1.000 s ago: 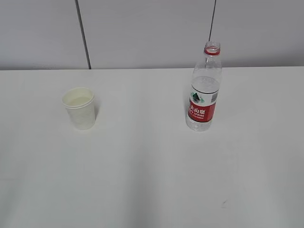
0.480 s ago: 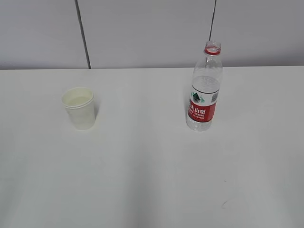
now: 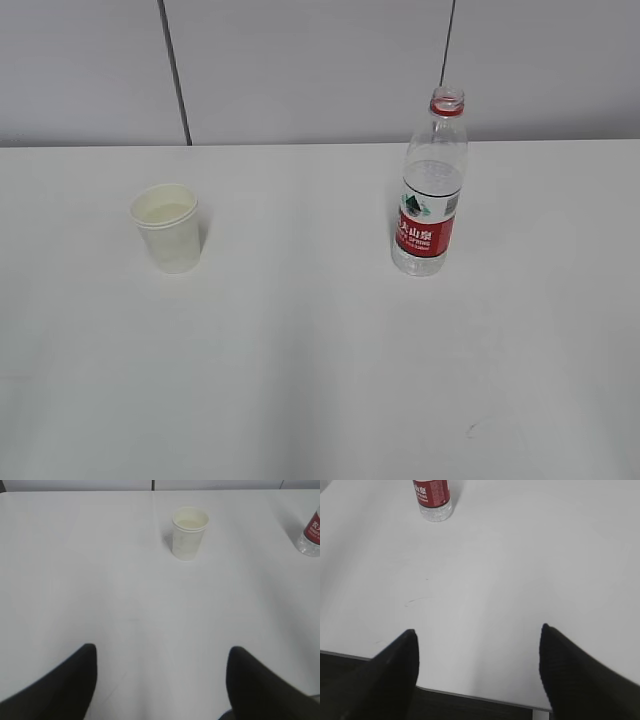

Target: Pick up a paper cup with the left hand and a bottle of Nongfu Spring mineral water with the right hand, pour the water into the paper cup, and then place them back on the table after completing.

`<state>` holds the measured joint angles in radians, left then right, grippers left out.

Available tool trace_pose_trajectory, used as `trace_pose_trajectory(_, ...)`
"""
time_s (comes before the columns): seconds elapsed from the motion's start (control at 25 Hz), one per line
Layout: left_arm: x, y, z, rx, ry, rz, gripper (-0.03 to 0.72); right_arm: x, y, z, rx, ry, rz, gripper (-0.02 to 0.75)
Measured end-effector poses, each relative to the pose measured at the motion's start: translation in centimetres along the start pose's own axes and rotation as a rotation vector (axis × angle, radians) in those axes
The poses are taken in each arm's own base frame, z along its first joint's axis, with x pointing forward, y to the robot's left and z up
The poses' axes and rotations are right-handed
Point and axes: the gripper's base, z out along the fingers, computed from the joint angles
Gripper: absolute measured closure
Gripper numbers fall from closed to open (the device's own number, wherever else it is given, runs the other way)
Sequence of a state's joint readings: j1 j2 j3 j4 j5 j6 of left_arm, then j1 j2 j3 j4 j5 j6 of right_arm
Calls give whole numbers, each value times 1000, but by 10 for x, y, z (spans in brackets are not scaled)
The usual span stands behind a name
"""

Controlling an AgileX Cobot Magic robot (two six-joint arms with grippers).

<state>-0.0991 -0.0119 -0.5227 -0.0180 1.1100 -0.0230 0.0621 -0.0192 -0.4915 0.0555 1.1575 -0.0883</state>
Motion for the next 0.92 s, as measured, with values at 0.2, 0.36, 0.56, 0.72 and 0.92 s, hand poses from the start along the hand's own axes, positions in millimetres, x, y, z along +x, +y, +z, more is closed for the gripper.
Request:
trace_pose_trajectory(0.2, 0, 0, 0, 0, 0, 0, 192, 0, 0, 0, 0, 0, -2, 183)
trace_pose_trajectory(0.36, 0, 0, 0, 0, 0, 0, 192, 0, 0, 0, 0, 0, -2, 183)
trace_pose_trajectory(0.56, 0, 0, 0, 0, 0, 0, 193, 0, 0, 0, 0, -2, -2, 183)
trace_pose_trajectory(0.72, 0, 0, 0, 0, 0, 0, 193, 0, 0, 0, 0, -2, -2, 183)
trace_pose_trajectory(0.92, 0, 0, 0, 0, 0, 0, 197, 0, 0, 0, 0, -2, -2, 183)
